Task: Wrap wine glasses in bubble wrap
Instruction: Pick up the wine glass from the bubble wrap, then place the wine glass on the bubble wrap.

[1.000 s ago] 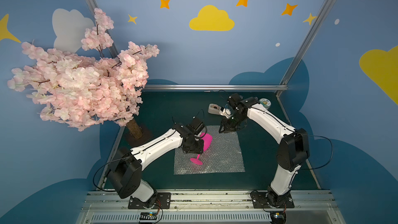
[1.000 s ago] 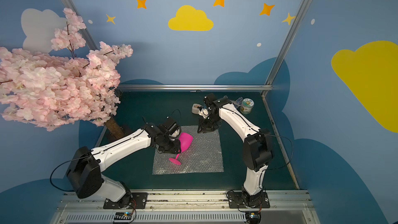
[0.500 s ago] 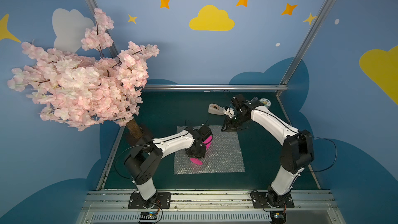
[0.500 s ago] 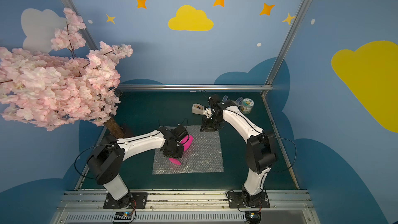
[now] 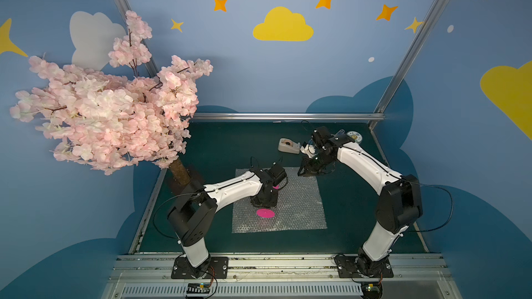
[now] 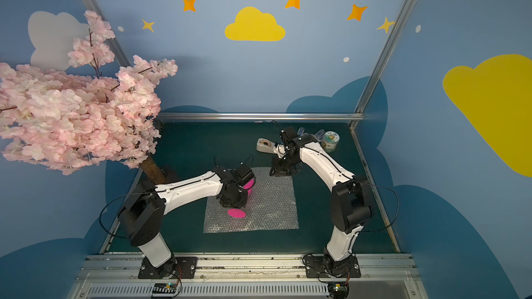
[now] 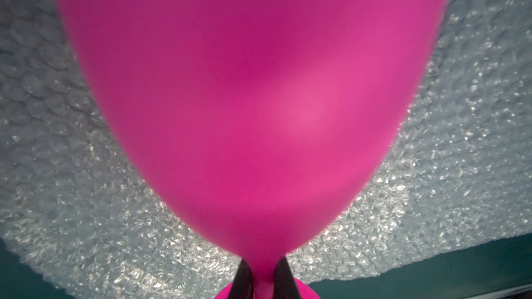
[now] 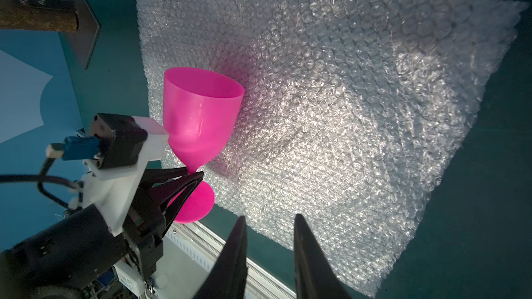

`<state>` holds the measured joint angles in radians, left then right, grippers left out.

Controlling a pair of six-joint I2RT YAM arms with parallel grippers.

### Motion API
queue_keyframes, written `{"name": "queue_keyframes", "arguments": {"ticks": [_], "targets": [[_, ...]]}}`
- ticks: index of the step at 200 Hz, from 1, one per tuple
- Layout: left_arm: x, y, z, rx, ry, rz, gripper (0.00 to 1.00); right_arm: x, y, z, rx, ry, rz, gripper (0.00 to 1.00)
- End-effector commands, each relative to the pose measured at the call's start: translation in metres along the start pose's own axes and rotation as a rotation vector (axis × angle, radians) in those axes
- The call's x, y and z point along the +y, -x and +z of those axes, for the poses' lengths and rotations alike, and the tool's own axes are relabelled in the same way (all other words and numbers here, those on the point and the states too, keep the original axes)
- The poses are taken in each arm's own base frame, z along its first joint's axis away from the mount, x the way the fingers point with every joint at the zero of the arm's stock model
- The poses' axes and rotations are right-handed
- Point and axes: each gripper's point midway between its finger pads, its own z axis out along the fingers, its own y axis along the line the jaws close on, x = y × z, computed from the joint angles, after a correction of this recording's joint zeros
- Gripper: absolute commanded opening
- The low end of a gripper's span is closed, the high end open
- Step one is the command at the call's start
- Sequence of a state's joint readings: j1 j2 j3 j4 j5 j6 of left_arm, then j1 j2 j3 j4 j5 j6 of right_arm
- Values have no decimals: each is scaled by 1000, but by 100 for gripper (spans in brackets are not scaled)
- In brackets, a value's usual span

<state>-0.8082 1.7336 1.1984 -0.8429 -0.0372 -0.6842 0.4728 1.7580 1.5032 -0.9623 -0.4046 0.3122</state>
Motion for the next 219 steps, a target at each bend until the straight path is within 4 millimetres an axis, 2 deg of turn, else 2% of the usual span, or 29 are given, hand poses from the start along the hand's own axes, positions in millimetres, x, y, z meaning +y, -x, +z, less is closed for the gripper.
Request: {"name": "queue_keyframes", "arguments": {"ticks": [1, 35, 51, 77, 122, 135, 190, 203, 219], "targets": [[9, -7, -11, 8, 41, -73, 9, 4, -4, -10, -11, 15, -16, 28], [22, -23, -39, -38, 73, -198, 10, 7, -3, -10, -12, 30, -16, 28], [26, -33, -42, -50, 77, -227, 10, 7, -3, -9, -14, 34, -15, 28], [27, -46, -33, -53, 91, -233, 10, 6, -4, -5, -8, 37, -16, 28], [26, -36, -19, -76, 131, -194, 11, 8, -1, 0, -5, 45, -13, 28], [30, -38, -16, -52, 170, -212, 10, 8, -1, 1, -5, 45, -13, 28], [26, -41, 1, -11, 181, -216, 11, 4, -3, 5, 1, 36, -6, 28], [26, -41, 3, -12, 182, -213, 13, 3, -3, 5, 1, 34, -6, 28], [27, -42, 5, -10, 189, -209, 20, 3, -3, 6, 2, 34, -6, 29]]}}
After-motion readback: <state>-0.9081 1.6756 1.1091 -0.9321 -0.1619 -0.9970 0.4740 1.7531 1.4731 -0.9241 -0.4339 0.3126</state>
